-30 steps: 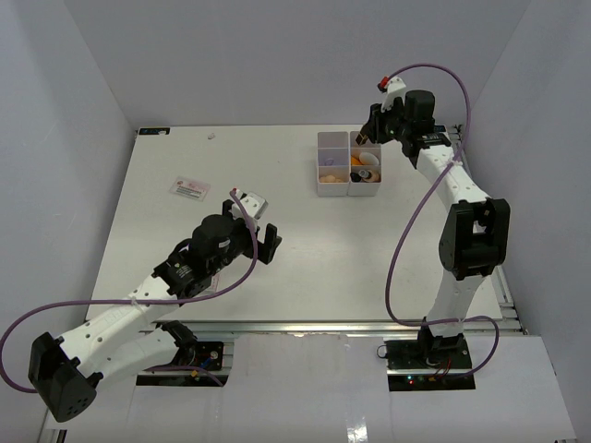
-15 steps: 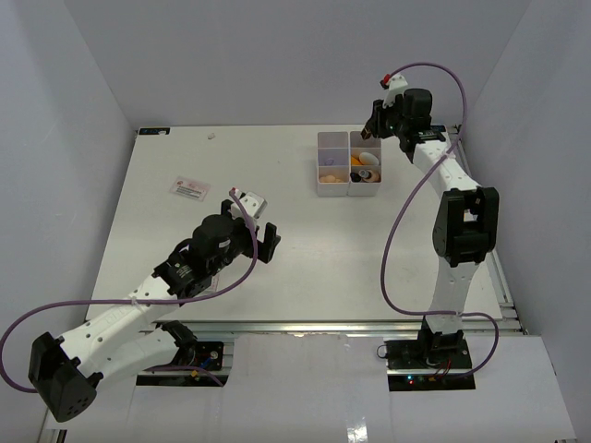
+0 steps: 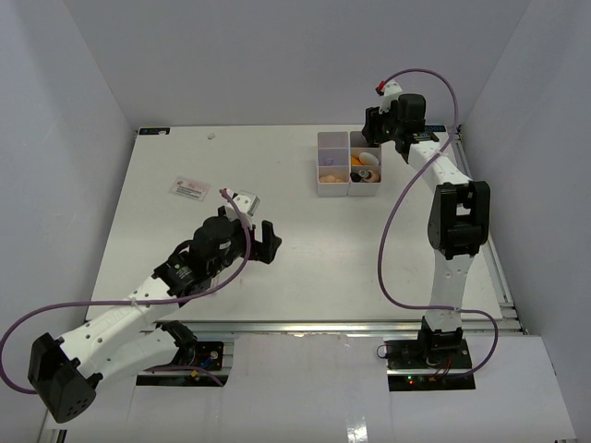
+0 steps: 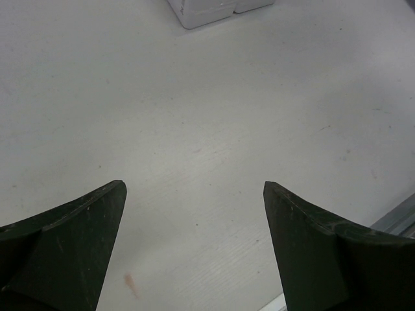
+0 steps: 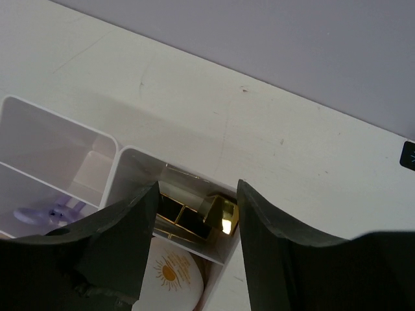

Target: Organize the makeup

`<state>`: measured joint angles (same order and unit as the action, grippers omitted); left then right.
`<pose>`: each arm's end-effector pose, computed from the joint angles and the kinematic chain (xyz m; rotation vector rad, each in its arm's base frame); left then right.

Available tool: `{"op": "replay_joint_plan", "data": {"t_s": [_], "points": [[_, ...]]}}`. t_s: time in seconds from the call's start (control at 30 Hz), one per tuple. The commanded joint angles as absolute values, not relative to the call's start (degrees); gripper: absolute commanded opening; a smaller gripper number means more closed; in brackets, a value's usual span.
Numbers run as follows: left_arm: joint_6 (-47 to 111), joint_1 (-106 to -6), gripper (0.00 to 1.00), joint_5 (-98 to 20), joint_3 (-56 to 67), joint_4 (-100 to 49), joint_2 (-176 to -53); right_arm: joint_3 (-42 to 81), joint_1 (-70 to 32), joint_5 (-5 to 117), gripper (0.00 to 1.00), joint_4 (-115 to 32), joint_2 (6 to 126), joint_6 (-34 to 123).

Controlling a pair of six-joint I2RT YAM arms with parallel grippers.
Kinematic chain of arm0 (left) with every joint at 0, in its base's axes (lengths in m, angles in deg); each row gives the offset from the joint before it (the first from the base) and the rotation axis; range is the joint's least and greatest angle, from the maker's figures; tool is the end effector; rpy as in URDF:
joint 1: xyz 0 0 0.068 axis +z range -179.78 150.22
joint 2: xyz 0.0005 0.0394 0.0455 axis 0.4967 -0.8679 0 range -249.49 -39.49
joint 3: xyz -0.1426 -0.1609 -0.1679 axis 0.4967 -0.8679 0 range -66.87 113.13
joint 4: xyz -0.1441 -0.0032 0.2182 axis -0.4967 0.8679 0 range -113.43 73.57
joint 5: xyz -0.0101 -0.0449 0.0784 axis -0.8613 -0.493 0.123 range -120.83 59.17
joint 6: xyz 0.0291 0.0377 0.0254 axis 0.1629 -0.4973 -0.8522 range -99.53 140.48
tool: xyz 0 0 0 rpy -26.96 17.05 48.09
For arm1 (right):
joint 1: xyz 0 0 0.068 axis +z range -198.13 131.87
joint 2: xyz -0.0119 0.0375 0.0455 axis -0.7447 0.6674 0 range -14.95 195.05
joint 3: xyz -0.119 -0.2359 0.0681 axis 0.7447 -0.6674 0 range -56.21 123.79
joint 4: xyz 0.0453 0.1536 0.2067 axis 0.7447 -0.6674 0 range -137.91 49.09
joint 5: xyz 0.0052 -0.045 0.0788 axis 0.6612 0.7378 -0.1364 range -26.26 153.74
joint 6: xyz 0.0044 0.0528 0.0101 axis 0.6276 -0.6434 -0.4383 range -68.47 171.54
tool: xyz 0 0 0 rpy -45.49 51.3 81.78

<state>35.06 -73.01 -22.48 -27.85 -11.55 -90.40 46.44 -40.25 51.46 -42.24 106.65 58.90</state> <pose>0.1534 -0.1371 0.2826 0.4054 1.9757 -0.5065 0.5057 0.0776 0.2779 -0.3967 1.8808 0.2122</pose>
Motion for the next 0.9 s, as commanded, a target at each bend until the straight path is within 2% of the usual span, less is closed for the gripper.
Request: {"op": "replay_joint_plan", "data": {"t_s": [0.0,0.23,0.3,0.33,0.5,0.57,0.73,0.87], "points": [[48.4,-72.9,0.96,-22.3,-28.3,-6.9,-87.1,46.6,-40.5,49.4,0.65,-38.6,103.3,60.4],[62.1,-71.6,0.85,-20.0,-29.2,0.7,-83.3,37.2,-41.8,42.5,0.78,-39.7,90.1,62.0],[66.4,-70.2,0.83,-20.1,-29.3,3.2,-82.9,31.1,-42.7,32.3,0.89,-42.1,82.7,65.0],[67.7,-69.1,0.82,-20.3,-29.4,4.6,-82.7,27.6,-42.9,28.2,0.91,-43.6,79.2,66.4],[75.8,-59.2,0.80,-21.9,-30.4,14.1,-81.7,12.4,-42.9,4.9,0.90,-49.8,67.8,69.4],[79.5,-54.8,0.81,-21.7,-29.9,20.1,-82.7,8.1,-42.9,0.2,0.90,-53.1,65.6,72.3],[87.0,-44.7,0.86,-23.3,-27.6,29.7,-90.9,1.0,-43.1,-1.6,0.90,-59.5,61.8,77.9],[88.1,-40.6,0.92,-24.7,-25.6,33.2,-98.9,1.1,-43.5,0.0,0.90,-62.1,60.4,77.7]]}}
